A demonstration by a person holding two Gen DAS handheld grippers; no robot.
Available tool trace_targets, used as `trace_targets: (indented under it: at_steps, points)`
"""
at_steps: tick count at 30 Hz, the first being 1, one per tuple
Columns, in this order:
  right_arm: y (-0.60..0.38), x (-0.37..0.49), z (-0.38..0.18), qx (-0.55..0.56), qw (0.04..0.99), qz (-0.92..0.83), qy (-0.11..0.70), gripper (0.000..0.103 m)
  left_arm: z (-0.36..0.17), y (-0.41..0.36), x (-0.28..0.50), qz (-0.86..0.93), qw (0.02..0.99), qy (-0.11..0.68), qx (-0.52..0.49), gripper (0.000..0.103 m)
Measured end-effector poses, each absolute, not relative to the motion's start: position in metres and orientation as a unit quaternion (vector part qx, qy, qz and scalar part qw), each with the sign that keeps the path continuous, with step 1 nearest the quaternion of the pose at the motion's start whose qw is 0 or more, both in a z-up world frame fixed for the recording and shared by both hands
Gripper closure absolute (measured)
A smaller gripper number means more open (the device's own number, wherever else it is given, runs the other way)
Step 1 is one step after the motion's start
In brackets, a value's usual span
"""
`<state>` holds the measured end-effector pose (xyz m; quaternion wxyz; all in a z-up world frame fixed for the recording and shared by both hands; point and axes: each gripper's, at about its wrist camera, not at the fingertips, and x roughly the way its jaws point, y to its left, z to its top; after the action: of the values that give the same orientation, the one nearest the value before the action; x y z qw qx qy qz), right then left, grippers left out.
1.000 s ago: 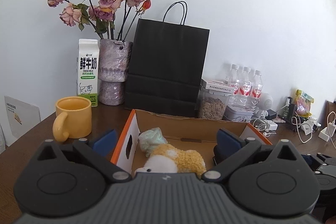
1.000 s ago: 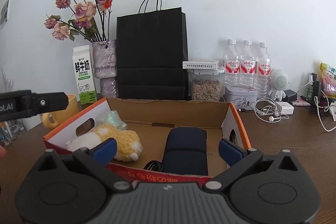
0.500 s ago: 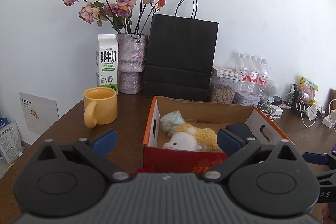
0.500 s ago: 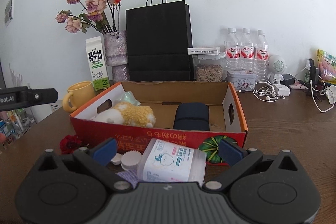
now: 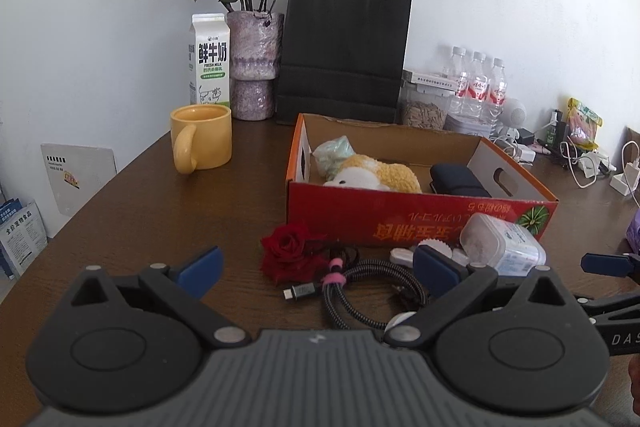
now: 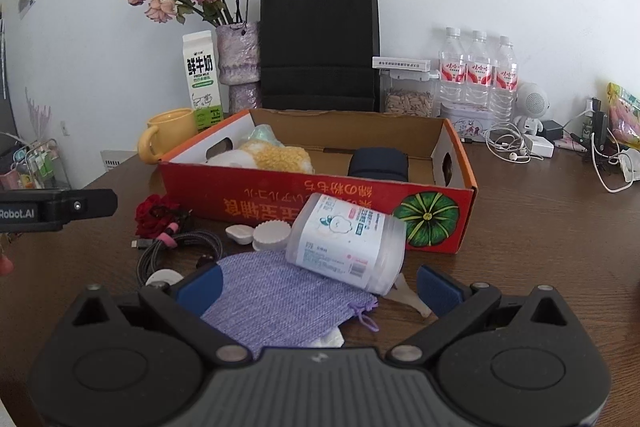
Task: Organize objects
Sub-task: 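Withdraw both grippers from the box toward the remaining loose items, then grasp the purple cloth bag with the right gripper and lift it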
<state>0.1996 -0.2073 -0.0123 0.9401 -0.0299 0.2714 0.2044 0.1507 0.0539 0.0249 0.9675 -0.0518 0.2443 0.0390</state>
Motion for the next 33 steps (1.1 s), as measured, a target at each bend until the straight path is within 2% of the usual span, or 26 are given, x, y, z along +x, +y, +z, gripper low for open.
trace_targets:
  at_steps: [10,14,18,20,24,25,30,33]
  points:
    - [-0.176,0.215,-0.033,-0.053,0.920,0.239,0.306,0.000,0.014,0.054,0.142,0.029,0.965,0.257,-0.043,0.000]
    - [-0.172,0.226,-0.041,-0.052,0.911,0.249,0.325,0.008,0.010,0.061,0.142,0.035,0.962,0.264,-0.052,0.000]
    - [-0.175,0.232,-0.048,-0.032,0.905,0.259,0.335,0.012,0.006,0.065,0.143,0.038,0.960,0.270,-0.058,0.000]
    - [-0.177,0.231,-0.048,-0.022,0.905,0.265,0.332,0.022,0.005,0.065,0.144,0.038,0.960,0.271,-0.060,0.000]
    - [-0.179,0.229,-0.047,-0.017,0.905,0.272,0.328,0.031,0.003,0.064,0.145,0.034,0.959,0.274,-0.060,0.000]
    - [-0.179,0.228,-0.046,-0.015,0.905,0.276,0.325,0.037,0.003,0.063,0.145,0.034,0.959,0.274,-0.060,0.000]
    - [-0.183,0.223,-0.041,-0.006,0.907,0.279,0.314,0.048,0.001,0.064,0.145,0.036,0.958,0.277,-0.060,0.000]
    - [-0.191,0.224,-0.039,0.012,0.908,0.281,0.312,0.062,0.001,0.064,0.144,0.035,0.958,0.278,-0.061,0.000]
